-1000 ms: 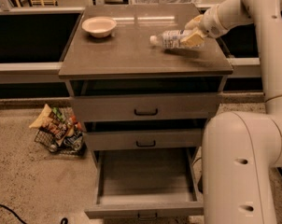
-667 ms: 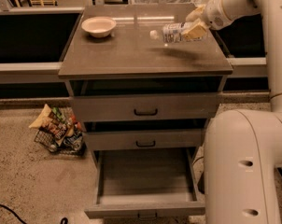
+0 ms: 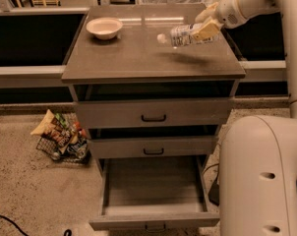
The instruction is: Place blue plastic bottle into bottom drawer
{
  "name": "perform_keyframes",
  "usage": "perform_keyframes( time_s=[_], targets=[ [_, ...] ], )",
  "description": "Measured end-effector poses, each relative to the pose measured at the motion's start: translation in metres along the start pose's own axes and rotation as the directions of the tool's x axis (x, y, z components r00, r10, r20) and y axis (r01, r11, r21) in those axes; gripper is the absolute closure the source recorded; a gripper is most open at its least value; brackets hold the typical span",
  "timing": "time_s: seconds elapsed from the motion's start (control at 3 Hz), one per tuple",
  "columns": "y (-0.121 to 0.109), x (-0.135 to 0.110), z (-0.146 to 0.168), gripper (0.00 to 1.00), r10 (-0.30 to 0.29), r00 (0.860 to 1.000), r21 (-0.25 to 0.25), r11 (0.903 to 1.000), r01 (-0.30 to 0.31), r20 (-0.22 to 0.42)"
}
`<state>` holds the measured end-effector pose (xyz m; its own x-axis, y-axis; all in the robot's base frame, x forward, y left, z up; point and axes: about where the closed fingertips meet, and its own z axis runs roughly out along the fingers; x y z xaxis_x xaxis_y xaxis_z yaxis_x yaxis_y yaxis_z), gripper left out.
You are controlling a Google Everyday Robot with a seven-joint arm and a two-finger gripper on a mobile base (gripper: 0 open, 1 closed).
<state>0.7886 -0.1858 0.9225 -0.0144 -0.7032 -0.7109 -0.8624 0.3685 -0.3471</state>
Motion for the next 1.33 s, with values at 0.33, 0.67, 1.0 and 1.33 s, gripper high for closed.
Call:
perform_keyframes(
  time_s=[0.33,0.67,1.0,1.33],
  targets=[
    [0.008,0.012,0.008,1.00,0.039,0.999,-0.033,0.9987,-0.038,0.020],
    [0.036,0.005,-0.012,1.00,0.055,0.988,-0.082,0.9957,-0.043,0.144],
    [0.056,-0.022,-0.064,1.00,0.028,0.967,-0.031,0.9993,-0.021,0.254],
    [0.090,-0.038,-0.107,1.00,0.042,0.943,0.000,0.9990,-0.044,0.331]
  ],
)
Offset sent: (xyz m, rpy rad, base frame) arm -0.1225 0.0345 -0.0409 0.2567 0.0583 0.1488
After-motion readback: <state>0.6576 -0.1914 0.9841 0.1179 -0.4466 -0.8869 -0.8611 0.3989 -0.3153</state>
